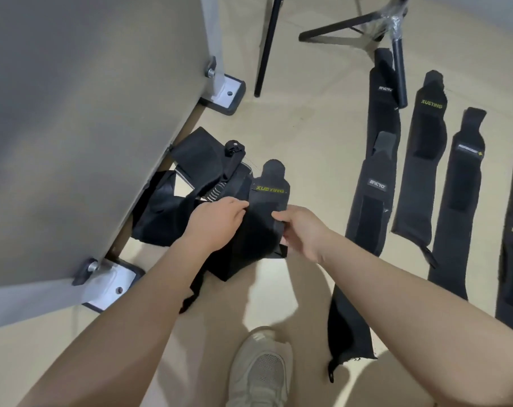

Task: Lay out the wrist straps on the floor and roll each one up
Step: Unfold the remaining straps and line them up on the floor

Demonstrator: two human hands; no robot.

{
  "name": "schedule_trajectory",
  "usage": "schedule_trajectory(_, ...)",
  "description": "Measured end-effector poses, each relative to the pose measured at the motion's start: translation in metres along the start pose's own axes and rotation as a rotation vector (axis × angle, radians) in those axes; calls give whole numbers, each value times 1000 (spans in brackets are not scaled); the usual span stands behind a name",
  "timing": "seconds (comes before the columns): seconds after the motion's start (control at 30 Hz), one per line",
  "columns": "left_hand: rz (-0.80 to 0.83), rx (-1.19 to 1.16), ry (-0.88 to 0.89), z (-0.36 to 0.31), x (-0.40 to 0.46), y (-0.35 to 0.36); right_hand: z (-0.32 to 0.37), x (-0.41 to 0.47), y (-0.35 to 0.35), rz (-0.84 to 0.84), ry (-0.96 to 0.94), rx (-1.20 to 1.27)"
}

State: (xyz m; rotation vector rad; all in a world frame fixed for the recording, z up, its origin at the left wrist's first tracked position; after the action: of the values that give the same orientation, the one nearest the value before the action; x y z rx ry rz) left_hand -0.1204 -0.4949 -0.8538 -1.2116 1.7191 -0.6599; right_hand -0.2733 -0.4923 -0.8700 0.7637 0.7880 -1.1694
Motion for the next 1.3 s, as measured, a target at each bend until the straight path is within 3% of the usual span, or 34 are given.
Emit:
schedule_trajectory(0.1,-22,13,5,4,-2,-11,12,-11,-33,-25,53,232)
schedule_trajectory(0.23,73,176,18,7,-3,2,18,-19,-102,-280,53,209)
schedule_trajectory(0.33,107,249,24,4,-4,10,15,-17,-126,-388,35,71)
schedule_trajectory(0.47,98,291,84,-14,-5,16,14,-15,-119,-426,-117,-350)
schedule_trajectory(0.57,94,-33,149,-48,-10,23,13,-16,-101,-298,-150,-196)
schedule_trajectory(0.63,148,-422,24,-64,-9,29,20,-24,-95,-207,-197,-58)
schedule_trajectory(0.73,208,-1213,-302,-93,-1,33,40,-46,-90,2,-309,8)
schedule_trajectory(0.87,125,-1823,-427,-128,22,18,58,-81,-93,278,-344,-80)
schedule_trajectory(0.93,88,-1858,-321,-147,30,3,64,-95,-101,339,-337,-105)
schedule_trajectory(1.03,59,-1679,-81,-184,34,-16,77,-113,-123,318,-321,48)
schedule_trajectory(1.13,99,-1471,41,-223,31,-15,83,-126,-150,254,-328,149)
schedule_trajectory(1.23,206,-1472,2,-253,30,0,79,-136,-175,243,-370,200)
schedule_trajectory(1.3,436,-1519,-86,-282,20,20,71,-145,-201,210,-388,291)
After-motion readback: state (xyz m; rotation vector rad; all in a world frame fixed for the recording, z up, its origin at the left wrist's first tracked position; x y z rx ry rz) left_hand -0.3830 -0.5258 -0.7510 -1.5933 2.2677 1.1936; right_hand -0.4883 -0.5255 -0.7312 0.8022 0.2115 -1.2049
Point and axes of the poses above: each hand's wrist, its own x-axis towards the middle knuckle, its own y-axis out of the palm, z = x × y, the point moved 7 cm from there along x, towards the middle knuckle, and after that the axes turned 6 degrees about -x, right-handed, at the moved point
